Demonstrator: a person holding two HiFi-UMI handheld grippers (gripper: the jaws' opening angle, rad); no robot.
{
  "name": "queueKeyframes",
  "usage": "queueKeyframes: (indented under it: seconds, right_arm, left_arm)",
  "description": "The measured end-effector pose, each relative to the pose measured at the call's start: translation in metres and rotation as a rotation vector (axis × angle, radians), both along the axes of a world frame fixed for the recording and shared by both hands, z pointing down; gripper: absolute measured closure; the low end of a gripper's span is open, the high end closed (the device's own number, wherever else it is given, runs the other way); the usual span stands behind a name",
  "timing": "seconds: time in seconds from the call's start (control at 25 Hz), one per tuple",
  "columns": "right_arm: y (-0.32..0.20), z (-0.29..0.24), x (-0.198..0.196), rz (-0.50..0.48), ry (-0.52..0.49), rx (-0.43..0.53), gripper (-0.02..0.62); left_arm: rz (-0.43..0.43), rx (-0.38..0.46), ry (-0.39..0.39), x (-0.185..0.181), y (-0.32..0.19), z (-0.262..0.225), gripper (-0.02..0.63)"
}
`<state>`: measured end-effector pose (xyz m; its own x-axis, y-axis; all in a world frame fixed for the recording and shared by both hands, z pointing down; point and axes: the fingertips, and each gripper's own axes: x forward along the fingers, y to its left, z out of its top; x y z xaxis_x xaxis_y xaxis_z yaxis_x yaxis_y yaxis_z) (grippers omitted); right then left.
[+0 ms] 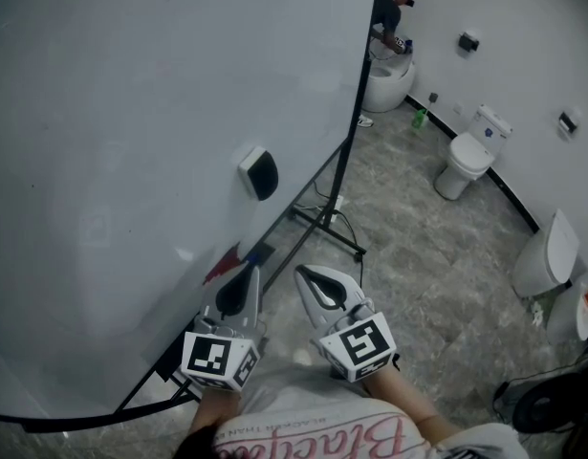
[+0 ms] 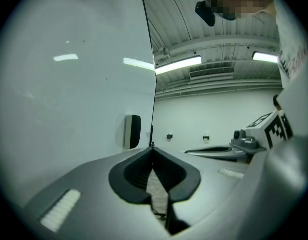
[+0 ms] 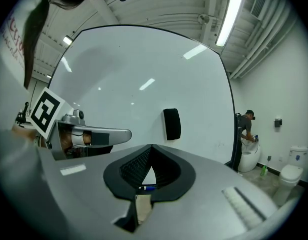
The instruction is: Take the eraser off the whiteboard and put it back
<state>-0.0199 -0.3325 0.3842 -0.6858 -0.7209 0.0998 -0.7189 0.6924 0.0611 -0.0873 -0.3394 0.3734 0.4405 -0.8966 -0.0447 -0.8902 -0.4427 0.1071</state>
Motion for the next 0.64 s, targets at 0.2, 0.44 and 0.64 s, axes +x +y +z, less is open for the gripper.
queueKeyframes:
  seconds: [0.2,0.44,0.64]
  right_arm:
    - [0.001,0.0,0.004,0.014,-0.004,-0.006,0.595]
    - [0.003,-0.002,0.004,0.015,-0.002,-0.001,0.595]
    - [0.005,0.003,0.005,0.02,0.004,-0.023,0.595]
  left_arm:
    - [0.012,0.005,-0.005,0.004,0.003,0.0,0.607]
    - [0.026,0.005,-0.005,0.009,0.005,-0.001,0.607]
    - [0.03,0.005,-0.005,0.011,0.005,-0.001,0.607]
